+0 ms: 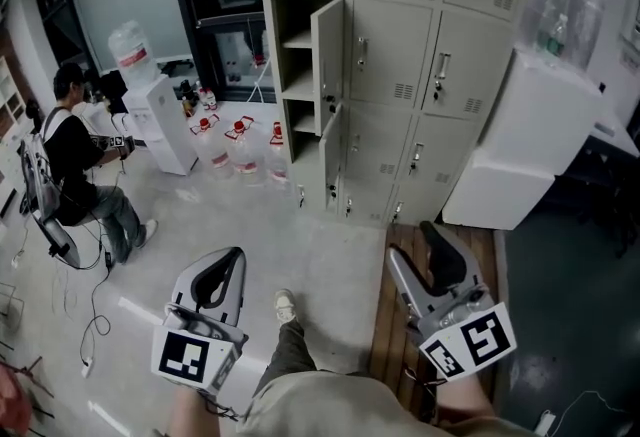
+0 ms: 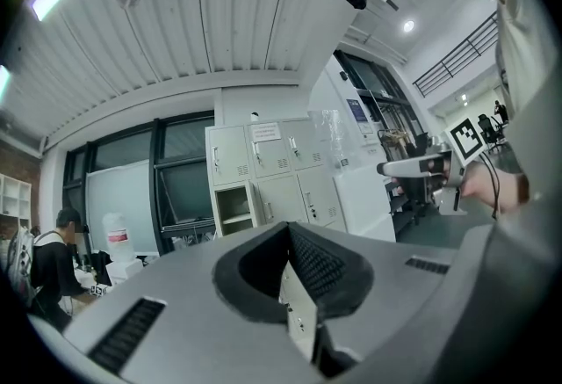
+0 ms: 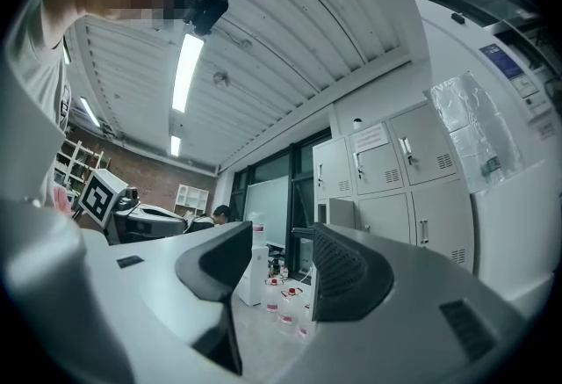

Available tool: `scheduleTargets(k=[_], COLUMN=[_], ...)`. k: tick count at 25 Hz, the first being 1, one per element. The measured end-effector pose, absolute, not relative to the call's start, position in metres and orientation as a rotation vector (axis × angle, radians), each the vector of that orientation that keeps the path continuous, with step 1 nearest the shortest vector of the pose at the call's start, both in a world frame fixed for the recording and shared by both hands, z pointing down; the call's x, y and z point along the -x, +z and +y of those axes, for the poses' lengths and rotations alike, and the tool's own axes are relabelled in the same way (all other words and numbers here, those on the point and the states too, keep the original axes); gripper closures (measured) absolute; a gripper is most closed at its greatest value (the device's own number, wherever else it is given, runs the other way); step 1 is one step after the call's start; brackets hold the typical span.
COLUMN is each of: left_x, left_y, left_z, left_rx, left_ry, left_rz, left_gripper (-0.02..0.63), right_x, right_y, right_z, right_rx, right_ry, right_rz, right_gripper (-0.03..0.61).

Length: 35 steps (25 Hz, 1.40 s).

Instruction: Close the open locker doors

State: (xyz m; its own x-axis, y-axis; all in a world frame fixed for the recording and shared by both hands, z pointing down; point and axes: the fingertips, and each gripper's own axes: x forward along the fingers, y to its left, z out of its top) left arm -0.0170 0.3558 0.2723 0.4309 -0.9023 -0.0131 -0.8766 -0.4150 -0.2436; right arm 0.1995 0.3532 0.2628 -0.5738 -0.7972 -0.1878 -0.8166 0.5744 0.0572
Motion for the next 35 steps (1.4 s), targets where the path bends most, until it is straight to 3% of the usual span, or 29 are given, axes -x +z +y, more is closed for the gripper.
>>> scheduleTargets(k=[12,35], left_x=[0.047,0.142], left_y=[0.290,0.261], left_z=[0.265,-0.064], left_rx=[2.492,2.694], left_ry=[-0.174,-0.184], left_rz=[1.549,1.342], left_gripper=[0.607,0.607], right_x=[-0.168,-0.050], right_y=[0.283,0.239], right_z=[0.269,-0.039], right_rx=[1.376,1.598], right_ry=[0.170,0.134], right_rz=[2.677,2.654], right_gripper=[0.356,0.356])
